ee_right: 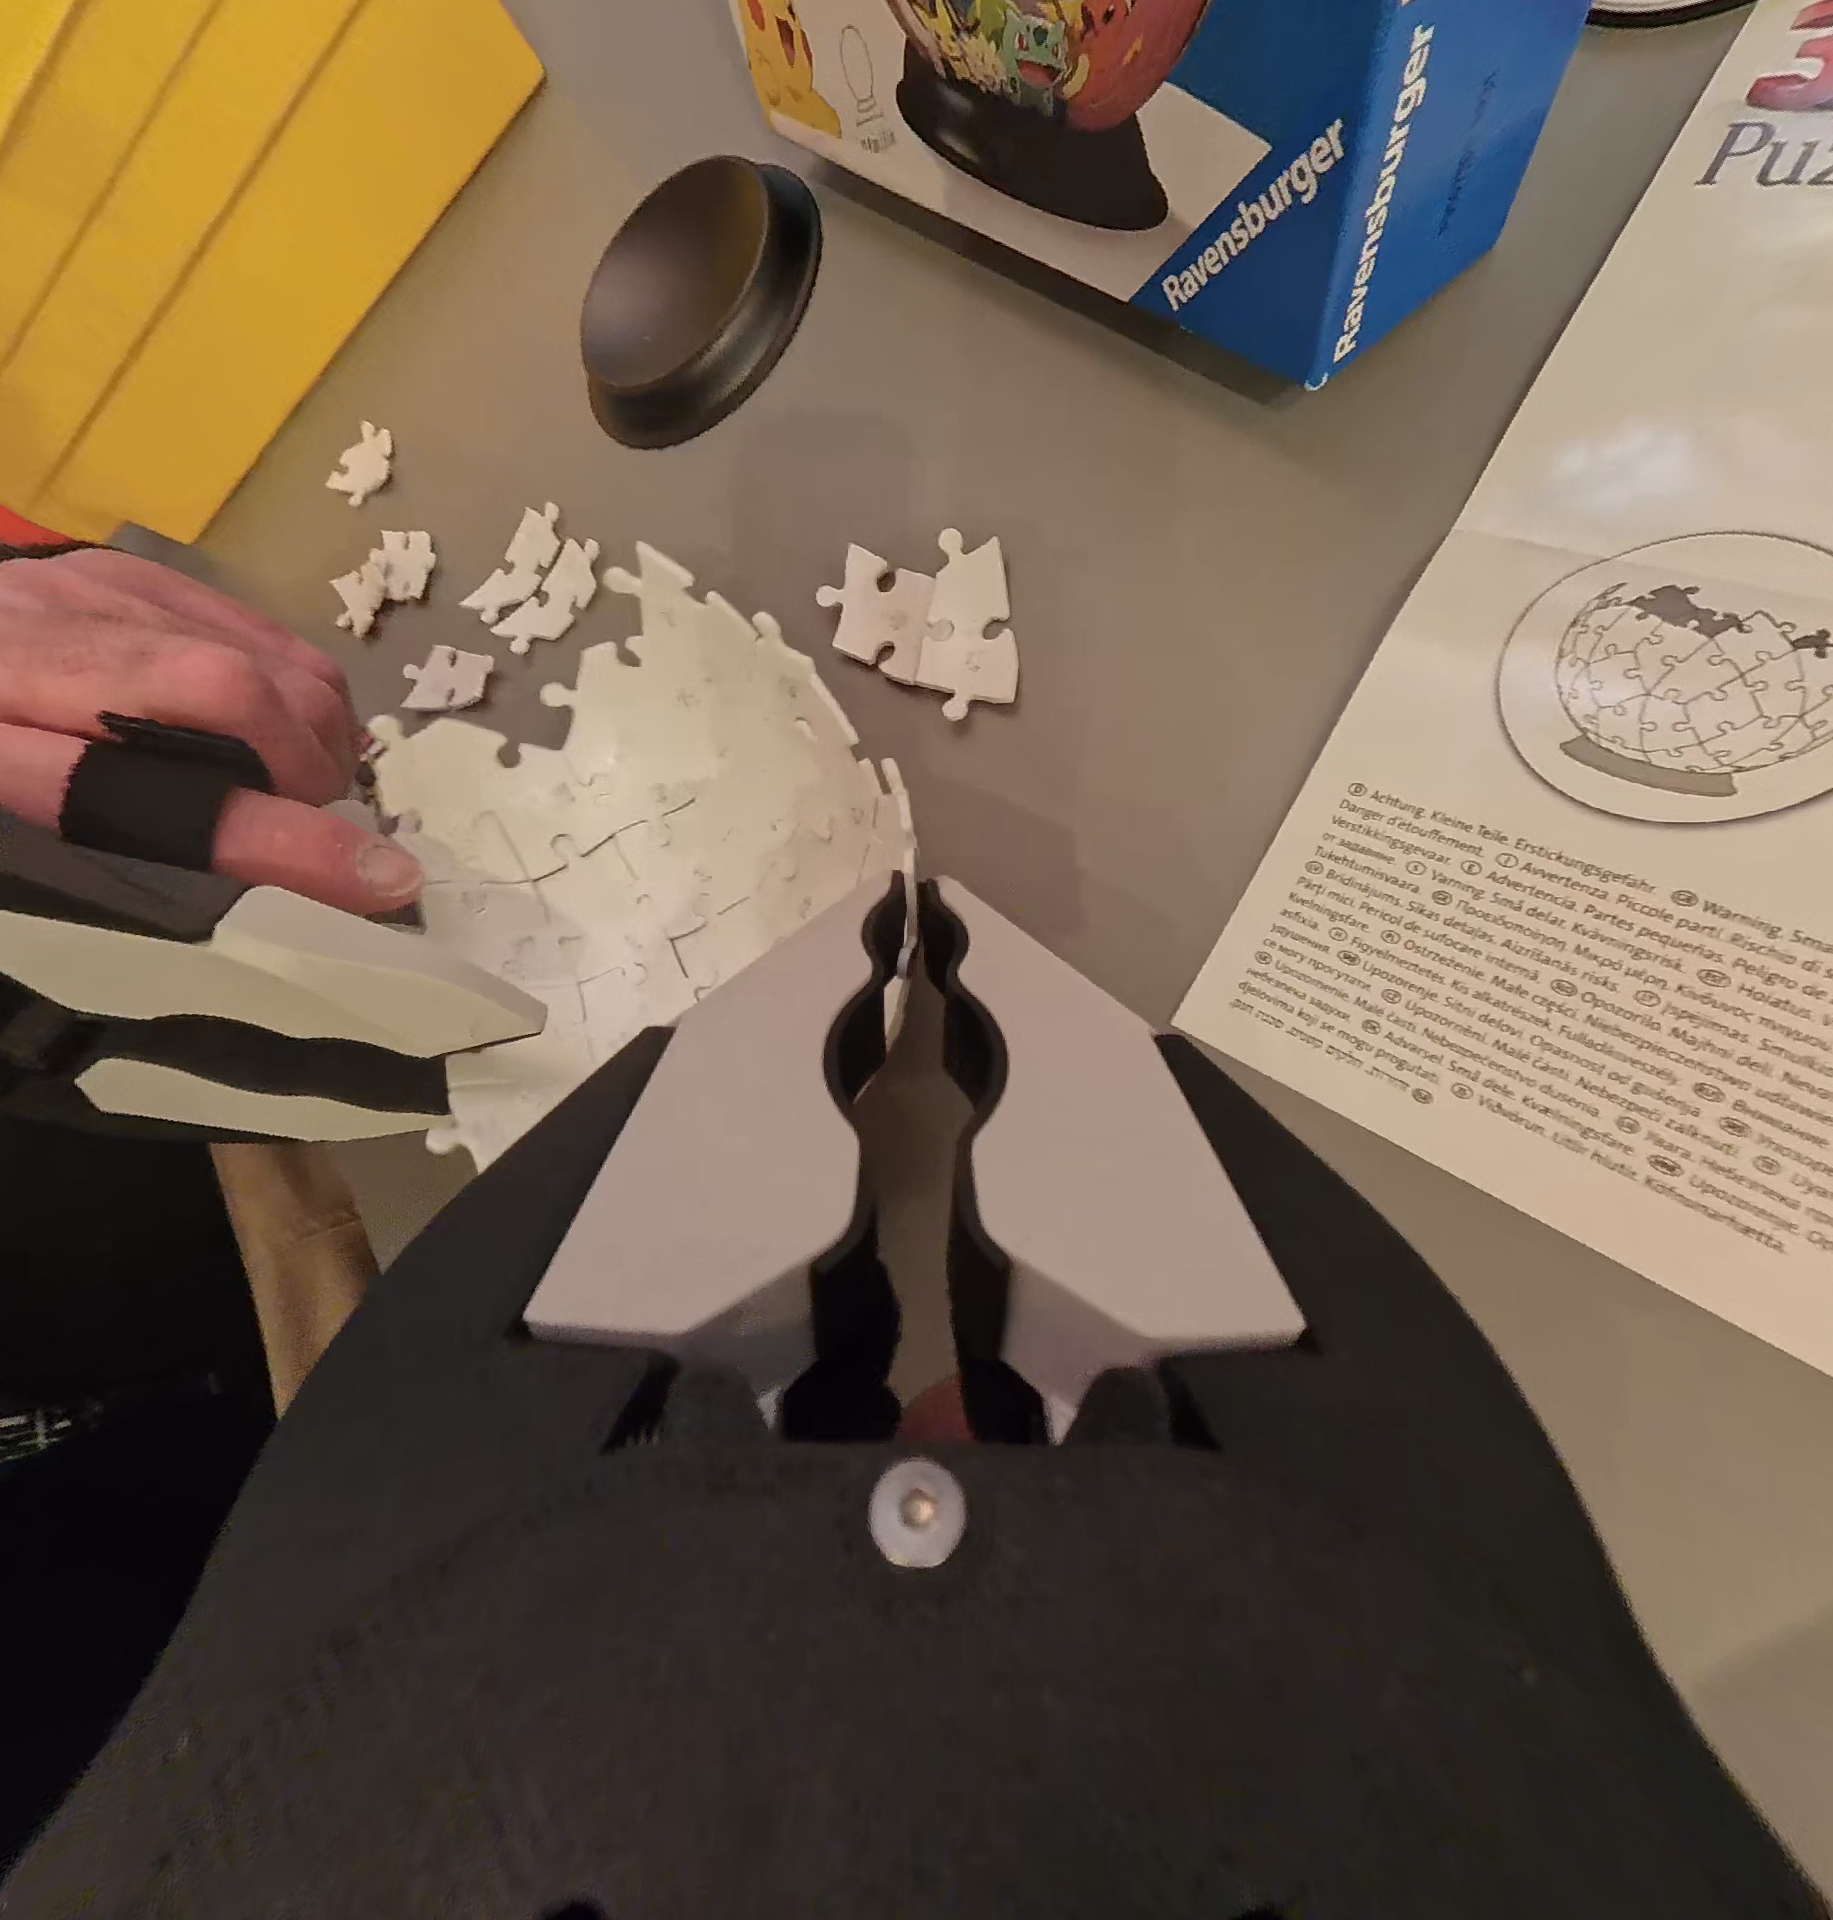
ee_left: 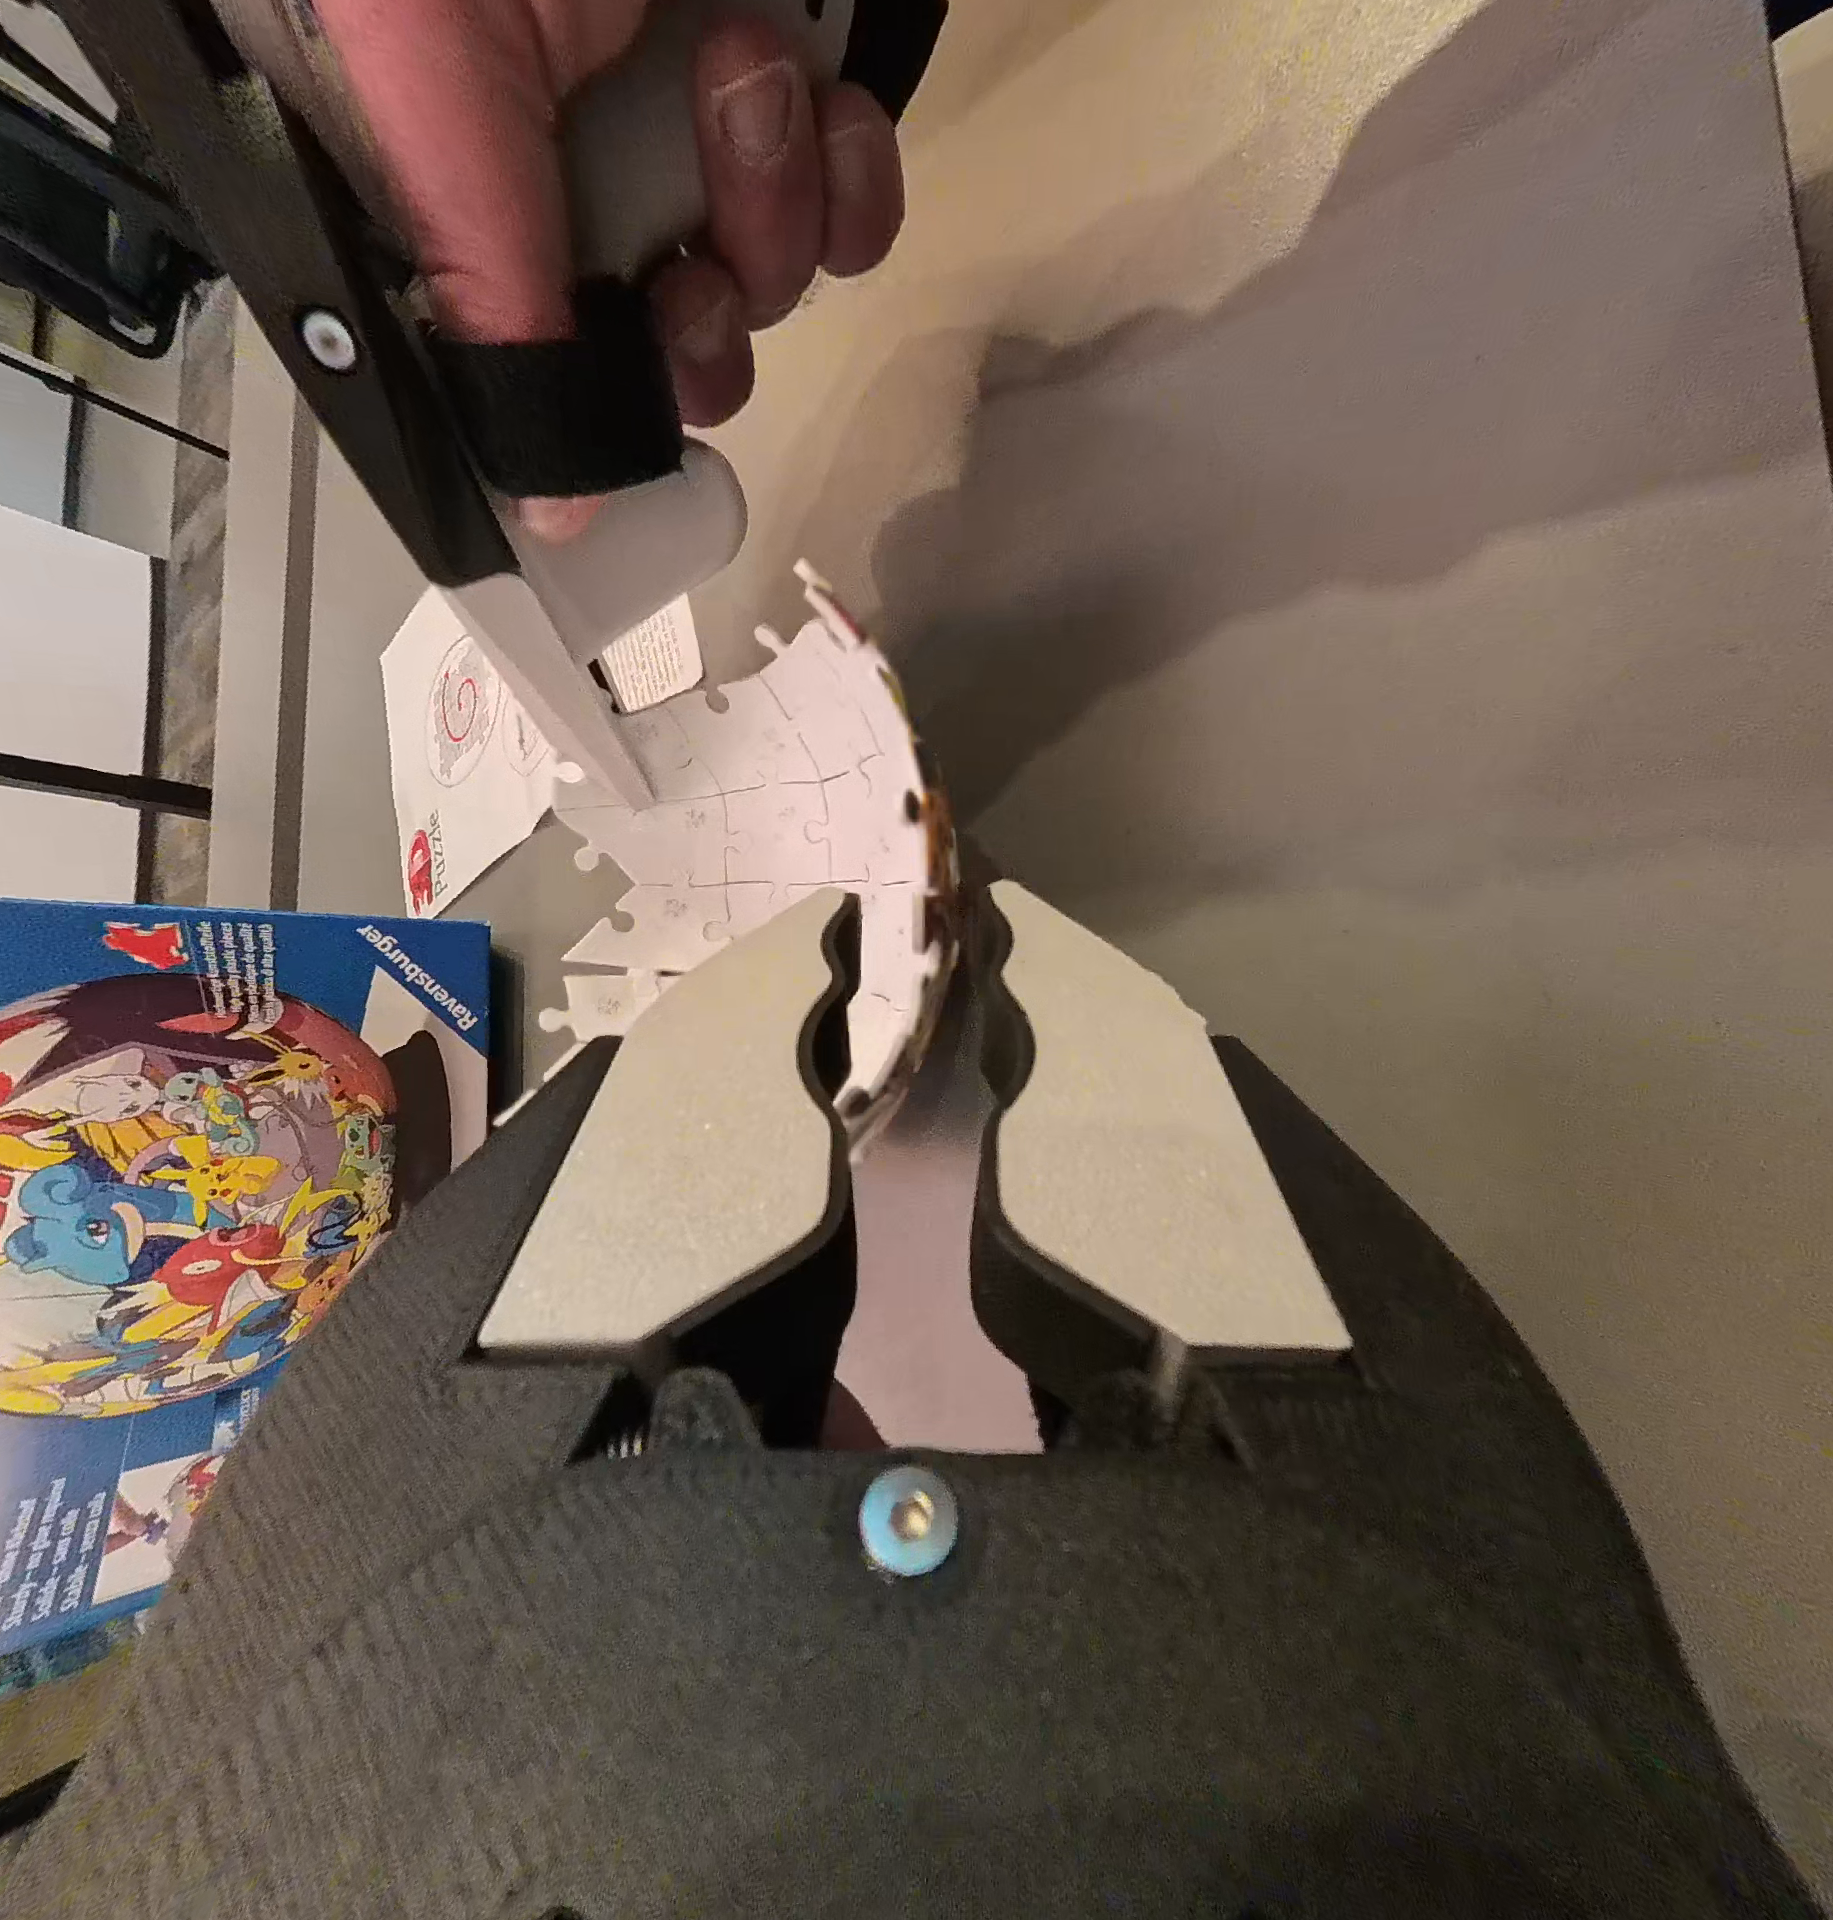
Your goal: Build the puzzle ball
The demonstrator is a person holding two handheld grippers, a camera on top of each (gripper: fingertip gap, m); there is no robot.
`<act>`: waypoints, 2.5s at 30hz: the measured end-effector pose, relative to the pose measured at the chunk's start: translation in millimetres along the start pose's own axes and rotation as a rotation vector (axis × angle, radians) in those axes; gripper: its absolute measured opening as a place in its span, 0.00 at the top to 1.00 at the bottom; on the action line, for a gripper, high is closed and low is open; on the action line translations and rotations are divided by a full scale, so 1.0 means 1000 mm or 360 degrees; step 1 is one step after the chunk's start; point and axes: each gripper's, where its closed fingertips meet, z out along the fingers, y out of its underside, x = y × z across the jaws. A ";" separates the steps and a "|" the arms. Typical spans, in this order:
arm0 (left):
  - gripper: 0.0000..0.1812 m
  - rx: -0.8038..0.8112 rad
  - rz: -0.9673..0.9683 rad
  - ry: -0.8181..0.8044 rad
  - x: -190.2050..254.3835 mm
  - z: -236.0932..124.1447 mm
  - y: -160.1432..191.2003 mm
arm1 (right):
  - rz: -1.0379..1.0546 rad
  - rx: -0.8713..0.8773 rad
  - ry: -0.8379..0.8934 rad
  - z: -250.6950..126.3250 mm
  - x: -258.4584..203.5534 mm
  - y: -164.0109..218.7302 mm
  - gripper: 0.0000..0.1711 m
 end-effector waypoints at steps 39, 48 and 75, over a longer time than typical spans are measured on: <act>0.96 -0.0104 -0.1218 0.0550 -0.060 0.027 0.057 | -0.0227 -0.0032 0.0100 0.003 -0.009 0.001 1.00; 0.92 -0.0028 -0.1253 0.0578 -0.059 0.030 0.054 | -0.0213 -0.0024 0.0122 0.004 -0.009 -0.001 1.00; 0.97 0.0160 -0.1287 0.0534 -0.065 0.027 0.046 | -0.0496 0.0057 0.0209 -0.012 -0.012 -0.023 0.90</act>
